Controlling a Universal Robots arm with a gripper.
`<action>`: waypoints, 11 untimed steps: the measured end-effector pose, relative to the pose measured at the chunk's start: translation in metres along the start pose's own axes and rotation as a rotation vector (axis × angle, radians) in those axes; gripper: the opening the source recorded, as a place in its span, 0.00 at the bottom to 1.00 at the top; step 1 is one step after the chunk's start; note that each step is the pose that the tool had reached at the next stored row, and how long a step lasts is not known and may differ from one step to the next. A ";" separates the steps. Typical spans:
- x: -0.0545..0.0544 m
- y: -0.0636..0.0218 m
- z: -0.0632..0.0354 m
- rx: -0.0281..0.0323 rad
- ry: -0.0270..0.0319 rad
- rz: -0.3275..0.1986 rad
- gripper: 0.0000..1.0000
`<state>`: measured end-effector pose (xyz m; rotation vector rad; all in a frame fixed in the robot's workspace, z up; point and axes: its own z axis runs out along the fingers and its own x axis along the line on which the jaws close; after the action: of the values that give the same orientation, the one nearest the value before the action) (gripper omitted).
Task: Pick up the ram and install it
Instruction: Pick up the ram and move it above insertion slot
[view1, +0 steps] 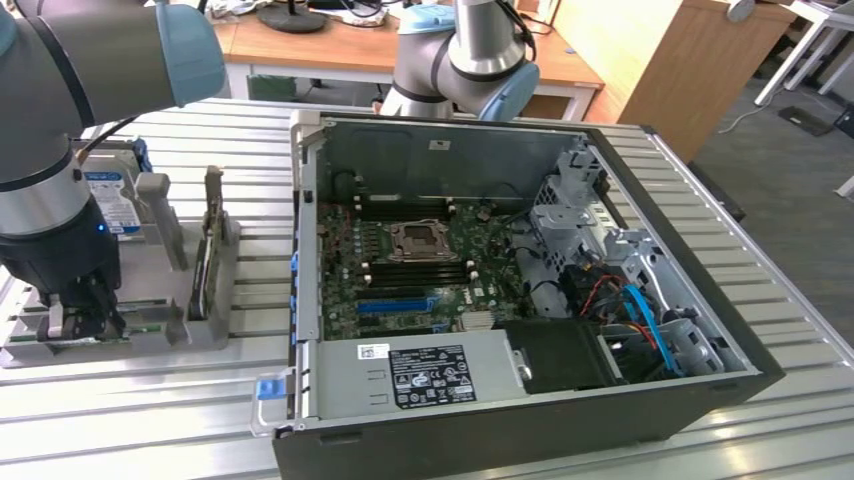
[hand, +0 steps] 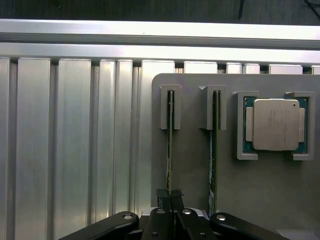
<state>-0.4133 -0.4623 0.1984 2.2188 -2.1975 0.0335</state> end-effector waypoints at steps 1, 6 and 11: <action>0.000 0.0000 0.0000 0.0000 0.0000 0.000 0.12; 0.000 0.0000 0.0000 0.0000 0.0000 0.000 0.12; 0.000 0.0000 -0.0034 -0.0001 0.0001 0.000 0.12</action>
<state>-0.4133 -0.4623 0.2018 2.2188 -2.1974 0.0336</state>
